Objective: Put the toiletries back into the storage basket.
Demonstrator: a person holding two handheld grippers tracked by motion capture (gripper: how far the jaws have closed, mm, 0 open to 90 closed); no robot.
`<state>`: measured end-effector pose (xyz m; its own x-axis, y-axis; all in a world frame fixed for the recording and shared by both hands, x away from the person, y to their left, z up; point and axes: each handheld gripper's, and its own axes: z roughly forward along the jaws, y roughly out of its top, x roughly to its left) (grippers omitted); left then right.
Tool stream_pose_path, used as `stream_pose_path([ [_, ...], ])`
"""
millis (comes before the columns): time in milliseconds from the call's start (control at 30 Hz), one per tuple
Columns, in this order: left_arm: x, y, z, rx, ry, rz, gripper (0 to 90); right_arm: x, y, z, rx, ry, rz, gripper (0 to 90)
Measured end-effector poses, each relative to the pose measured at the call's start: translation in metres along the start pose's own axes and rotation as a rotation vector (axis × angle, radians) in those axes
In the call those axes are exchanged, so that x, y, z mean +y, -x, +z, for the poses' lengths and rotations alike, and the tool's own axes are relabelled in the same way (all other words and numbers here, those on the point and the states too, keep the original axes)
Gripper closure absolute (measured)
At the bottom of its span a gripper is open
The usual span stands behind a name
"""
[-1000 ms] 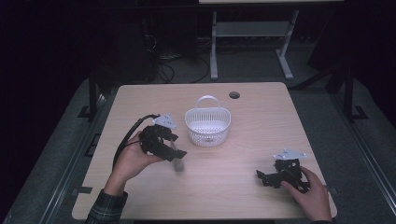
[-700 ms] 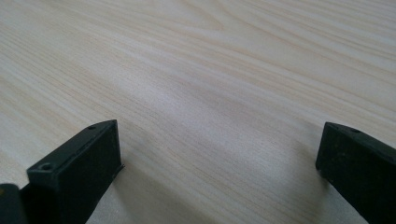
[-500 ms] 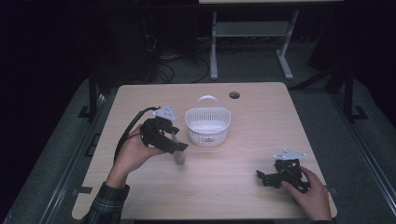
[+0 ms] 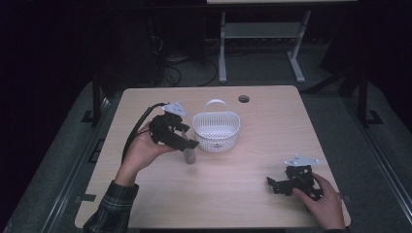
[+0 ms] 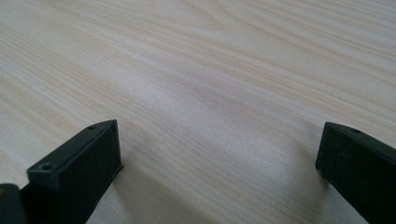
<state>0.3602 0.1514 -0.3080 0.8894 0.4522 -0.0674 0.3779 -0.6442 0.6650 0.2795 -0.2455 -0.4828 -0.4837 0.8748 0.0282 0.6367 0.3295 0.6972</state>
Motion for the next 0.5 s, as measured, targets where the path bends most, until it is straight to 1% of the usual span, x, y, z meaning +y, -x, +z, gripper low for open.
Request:
stream_pose_path([
  [33,0.001,-0.001,0.0,-0.003,0.003,0.002,29.5,0.0,0.0,0.0,0.0,0.0,0.0,0.0],
  [100,0.002,-0.003,-0.001,-0.008,0.01,-0.007,29.5,0.0,0.0,0.0,0.0,0.0,0.0,0.0],
  [167,0.004,-0.004,-0.001,-0.013,0.008,-0.005,29.6,0.0,0.0,0.0,0.0,0.0,0.0,0.0],
  [233,0.005,-0.005,-0.001,-0.01,0.019,-0.011,29.5,0.0,0.0,0.0,0.0,0.0,0.0,0.0],
  [267,0.006,-0.006,-0.002,-0.014,0.013,-0.008,29.5,0.0,0.0,0.0,0.0,0.0,0.0,0.0],
  [500,0.011,-0.009,-0.006,-0.014,0.03,-0.015,29.6,0.0,0.0,0.0,0.0,0.0,0.0,0.0],
])
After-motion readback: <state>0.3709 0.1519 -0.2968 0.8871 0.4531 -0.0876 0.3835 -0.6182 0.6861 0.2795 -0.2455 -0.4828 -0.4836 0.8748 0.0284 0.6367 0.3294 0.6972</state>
